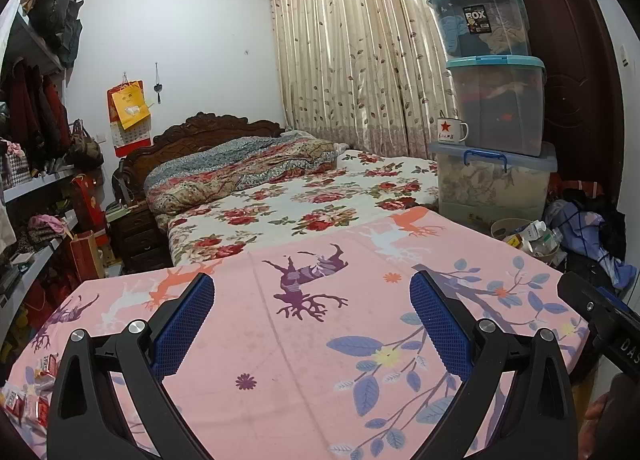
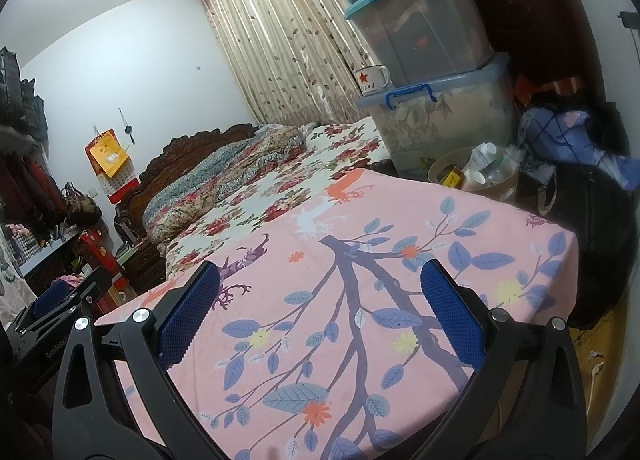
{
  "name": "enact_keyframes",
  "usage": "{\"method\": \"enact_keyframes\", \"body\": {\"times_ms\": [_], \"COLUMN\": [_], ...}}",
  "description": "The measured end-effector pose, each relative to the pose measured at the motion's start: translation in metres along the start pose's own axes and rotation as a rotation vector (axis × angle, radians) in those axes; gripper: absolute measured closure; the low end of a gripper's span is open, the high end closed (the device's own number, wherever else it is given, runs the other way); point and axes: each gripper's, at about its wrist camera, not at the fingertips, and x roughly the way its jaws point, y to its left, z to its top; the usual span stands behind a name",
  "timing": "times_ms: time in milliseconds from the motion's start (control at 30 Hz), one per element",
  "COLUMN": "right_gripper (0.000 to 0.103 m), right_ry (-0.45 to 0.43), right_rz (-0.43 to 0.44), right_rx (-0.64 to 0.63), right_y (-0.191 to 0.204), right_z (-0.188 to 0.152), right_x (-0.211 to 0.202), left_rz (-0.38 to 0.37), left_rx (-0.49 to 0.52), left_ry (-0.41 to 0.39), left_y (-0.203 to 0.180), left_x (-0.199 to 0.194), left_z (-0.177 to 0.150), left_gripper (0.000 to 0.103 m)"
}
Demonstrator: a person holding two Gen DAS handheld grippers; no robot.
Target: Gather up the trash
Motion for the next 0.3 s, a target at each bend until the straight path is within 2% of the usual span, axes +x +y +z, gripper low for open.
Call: {"method": "enact_keyframes", "body": {"times_ms": [300], "right_gripper": [0.003], "right_ry": [0.004], "right_rz": [0.002], "right_rx": [0.001], "right_y": [-0.0016], "right_z": [-0.0026], "right_x": [0.002], "left_rz": [-0.011], "left_rx": [-0.011], "left_ry": [0.008], "left_y": [0.0024], "left_x": [-0.0013], "left_z": [0.0007], "left_gripper": [0.009]}}
